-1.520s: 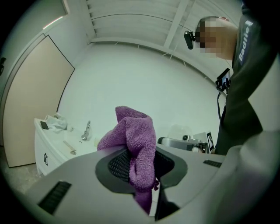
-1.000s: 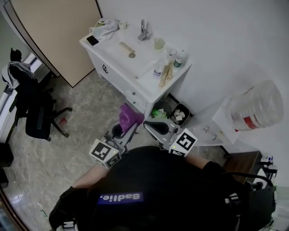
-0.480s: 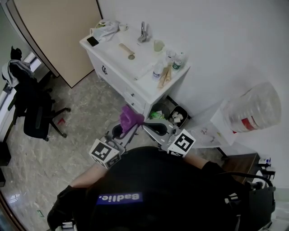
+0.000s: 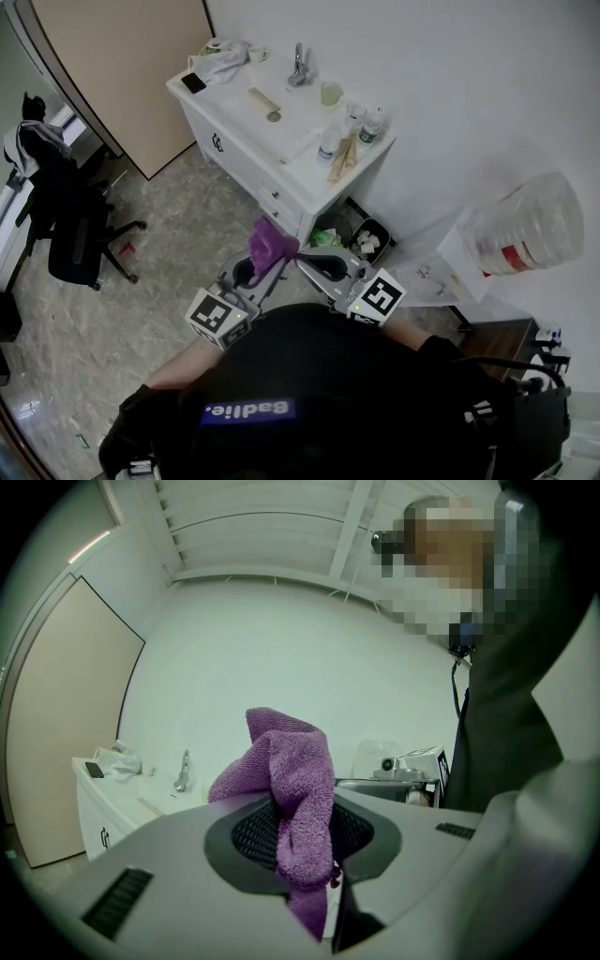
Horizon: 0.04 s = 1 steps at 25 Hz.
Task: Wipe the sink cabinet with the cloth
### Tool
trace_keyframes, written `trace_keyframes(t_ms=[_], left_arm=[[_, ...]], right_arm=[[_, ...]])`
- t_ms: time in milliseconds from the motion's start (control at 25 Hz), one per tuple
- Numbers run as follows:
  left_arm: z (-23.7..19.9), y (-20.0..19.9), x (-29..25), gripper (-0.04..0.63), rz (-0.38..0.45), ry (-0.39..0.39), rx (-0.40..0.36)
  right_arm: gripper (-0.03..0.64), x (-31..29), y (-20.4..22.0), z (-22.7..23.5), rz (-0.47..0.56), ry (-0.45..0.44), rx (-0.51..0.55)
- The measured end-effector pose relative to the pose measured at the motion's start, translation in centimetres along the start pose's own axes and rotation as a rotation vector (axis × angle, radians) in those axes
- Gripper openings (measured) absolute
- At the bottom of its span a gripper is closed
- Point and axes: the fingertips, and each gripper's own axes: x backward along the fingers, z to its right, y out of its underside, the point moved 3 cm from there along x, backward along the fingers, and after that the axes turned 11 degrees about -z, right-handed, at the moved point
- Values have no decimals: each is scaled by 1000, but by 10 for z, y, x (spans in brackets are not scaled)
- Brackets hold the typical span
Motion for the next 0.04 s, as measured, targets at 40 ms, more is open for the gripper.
trace_keyframes(t_ms=[40], left_arm=[[-1,1,0,84,5,-2,1]], right_arm=[[-5,0,1,0,-1,1,2]])
